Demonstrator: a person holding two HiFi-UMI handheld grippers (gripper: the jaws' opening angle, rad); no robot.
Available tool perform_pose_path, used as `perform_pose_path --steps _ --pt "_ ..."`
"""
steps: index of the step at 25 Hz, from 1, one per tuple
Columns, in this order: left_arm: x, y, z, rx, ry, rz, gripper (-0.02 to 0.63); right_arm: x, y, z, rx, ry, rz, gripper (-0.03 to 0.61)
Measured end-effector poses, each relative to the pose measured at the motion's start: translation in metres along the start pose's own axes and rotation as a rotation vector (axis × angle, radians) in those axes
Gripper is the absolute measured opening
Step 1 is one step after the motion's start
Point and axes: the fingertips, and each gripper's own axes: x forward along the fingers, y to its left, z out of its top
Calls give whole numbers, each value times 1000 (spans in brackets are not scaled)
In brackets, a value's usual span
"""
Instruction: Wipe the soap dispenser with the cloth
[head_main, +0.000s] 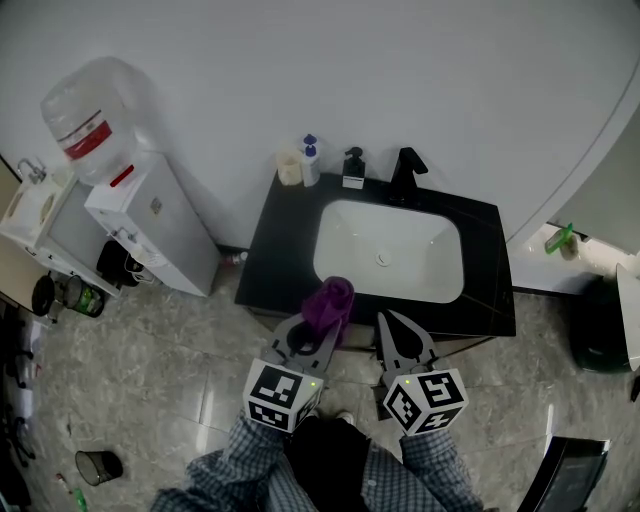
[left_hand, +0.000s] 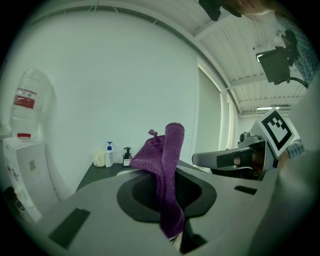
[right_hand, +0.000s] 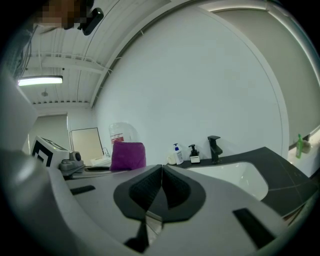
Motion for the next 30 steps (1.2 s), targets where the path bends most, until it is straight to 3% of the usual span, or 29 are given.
perform_pose_path --steps 30 --pt "5 8 -8 -16 17 -29 57 11 8 -3 18 21 -2 18"
